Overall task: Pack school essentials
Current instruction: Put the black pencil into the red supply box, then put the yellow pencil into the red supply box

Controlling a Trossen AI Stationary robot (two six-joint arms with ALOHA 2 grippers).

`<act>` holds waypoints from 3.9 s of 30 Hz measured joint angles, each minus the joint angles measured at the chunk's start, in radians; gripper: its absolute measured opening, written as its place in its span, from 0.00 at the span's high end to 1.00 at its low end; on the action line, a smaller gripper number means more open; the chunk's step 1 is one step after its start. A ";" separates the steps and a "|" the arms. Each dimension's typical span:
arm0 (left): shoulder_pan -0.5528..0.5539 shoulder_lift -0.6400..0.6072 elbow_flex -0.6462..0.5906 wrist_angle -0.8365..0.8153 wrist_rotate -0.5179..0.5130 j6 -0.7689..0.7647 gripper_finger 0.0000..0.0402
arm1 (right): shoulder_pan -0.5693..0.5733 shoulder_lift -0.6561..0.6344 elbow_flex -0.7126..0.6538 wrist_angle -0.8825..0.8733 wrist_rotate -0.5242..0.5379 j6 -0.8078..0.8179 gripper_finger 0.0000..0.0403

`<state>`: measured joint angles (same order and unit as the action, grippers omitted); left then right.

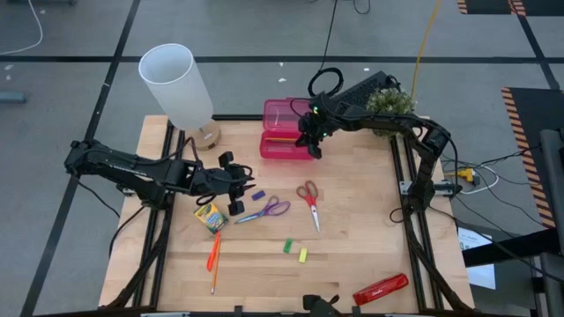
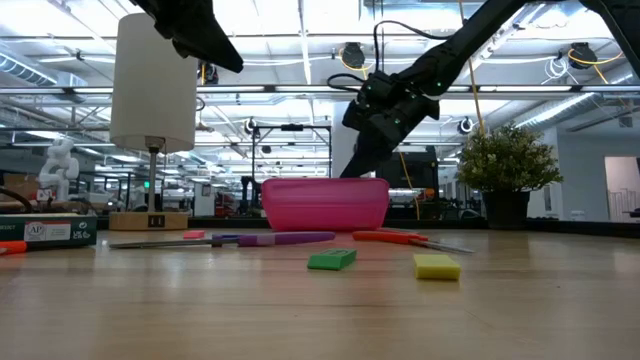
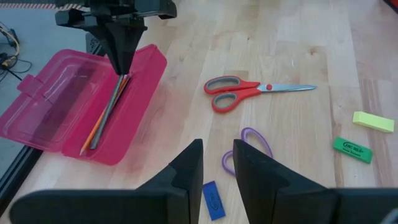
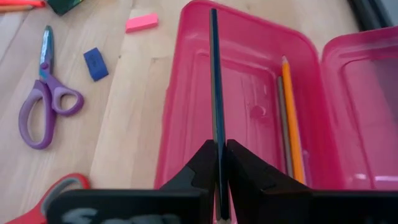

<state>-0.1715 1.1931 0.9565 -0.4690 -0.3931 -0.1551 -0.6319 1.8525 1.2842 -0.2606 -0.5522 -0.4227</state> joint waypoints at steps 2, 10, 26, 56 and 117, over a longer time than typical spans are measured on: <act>0.000 0.000 0.000 0.000 0.000 0.002 0.77 | 0.003 0.000 0.000 -0.013 0.000 -0.006 0.94; 0.000 0.000 0.000 0.000 0.001 0.002 0.77 | 0.005 0.000 0.000 -0.004 0.012 -0.001 0.89; -0.002 0.000 0.000 -0.002 0.002 -0.001 0.77 | 0.046 -0.027 0.000 -0.010 0.066 0.044 0.70; -0.477 0.011 -0.143 -0.072 0.014 -0.480 0.77 | 0.565 -0.675 -0.474 0.197 0.581 0.196 0.69; -0.575 0.404 -0.109 -0.005 0.531 0.456 0.77 | 0.621 -0.772 -0.486 0.155 0.583 0.242 0.69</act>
<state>-0.7467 1.5974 0.8471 -0.4744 0.1381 0.3006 -0.0113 1.0809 0.7980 -0.1051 0.0303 -0.1802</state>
